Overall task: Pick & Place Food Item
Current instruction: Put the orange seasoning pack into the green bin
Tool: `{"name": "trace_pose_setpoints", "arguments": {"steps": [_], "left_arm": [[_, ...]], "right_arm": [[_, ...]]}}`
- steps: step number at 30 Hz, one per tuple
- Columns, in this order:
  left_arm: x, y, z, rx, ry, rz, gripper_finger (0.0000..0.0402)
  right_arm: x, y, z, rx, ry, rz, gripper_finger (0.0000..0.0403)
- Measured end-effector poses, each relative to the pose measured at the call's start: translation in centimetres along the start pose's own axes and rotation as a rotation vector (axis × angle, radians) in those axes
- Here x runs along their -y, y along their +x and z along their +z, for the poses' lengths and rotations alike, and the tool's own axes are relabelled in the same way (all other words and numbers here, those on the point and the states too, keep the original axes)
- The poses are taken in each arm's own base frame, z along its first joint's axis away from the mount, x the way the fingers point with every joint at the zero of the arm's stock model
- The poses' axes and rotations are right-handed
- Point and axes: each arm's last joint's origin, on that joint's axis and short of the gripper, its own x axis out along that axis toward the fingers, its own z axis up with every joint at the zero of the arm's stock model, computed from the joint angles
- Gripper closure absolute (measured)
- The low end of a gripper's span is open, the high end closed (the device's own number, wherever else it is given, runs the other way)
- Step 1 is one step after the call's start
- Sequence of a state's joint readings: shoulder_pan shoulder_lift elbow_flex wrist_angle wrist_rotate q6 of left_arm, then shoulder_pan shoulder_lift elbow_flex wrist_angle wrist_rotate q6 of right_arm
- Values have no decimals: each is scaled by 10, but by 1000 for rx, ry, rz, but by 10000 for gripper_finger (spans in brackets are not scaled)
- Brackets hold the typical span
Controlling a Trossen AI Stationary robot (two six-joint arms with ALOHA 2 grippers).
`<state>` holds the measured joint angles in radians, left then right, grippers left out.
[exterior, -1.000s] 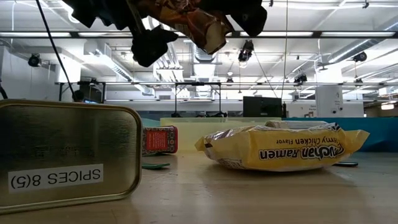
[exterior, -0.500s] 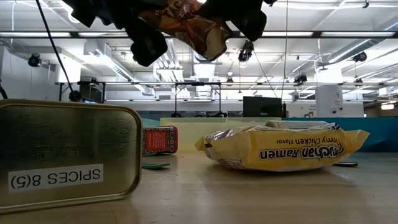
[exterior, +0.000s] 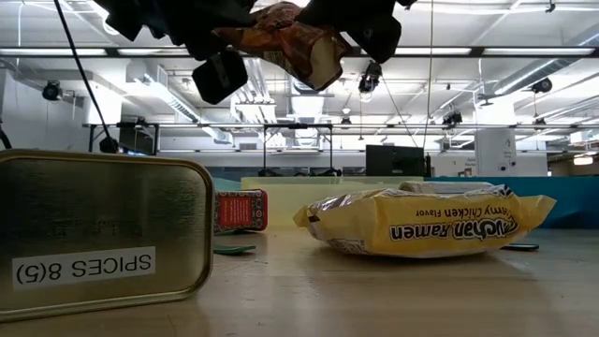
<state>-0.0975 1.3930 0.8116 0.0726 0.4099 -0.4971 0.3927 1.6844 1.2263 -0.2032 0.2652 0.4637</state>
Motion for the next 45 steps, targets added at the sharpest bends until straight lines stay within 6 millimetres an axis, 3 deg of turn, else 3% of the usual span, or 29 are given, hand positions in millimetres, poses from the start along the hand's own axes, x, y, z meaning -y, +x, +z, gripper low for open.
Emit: {"name": "trace_pose_setpoints", "arguments": {"steps": [3, 12, 17, 22, 32, 39, 45], "left_arm": [[-2, 0, -2, -9, -15, 28, 400], [-3, -1, -4, -25, -25, 57, 401], [-2, -12, -6, -27, -37, 150, 401], [8, -44, -1, -13, -22, 328, 401], [21, -116, 16, -55, -27, 892, 401], [-13, -152, 23, -112, -194, 1083, 401], [-59, -195, 10, -179, -510, 1165, 401]], "right_arm": [[0, 0, 0, 3, 0, 2, 360], [3, 12, -13, -46, -16, -18, 213], [3, 11, -14, -28, 64, -74, 172], [-4, 6, -20, -27, 138, -112, 161], [-18, 2, -37, -13, 149, -151, 160], [-21, 2, -56, -38, 171, -164, 160], [-19, 3, -75, -73, 196, -179, 160]]}}
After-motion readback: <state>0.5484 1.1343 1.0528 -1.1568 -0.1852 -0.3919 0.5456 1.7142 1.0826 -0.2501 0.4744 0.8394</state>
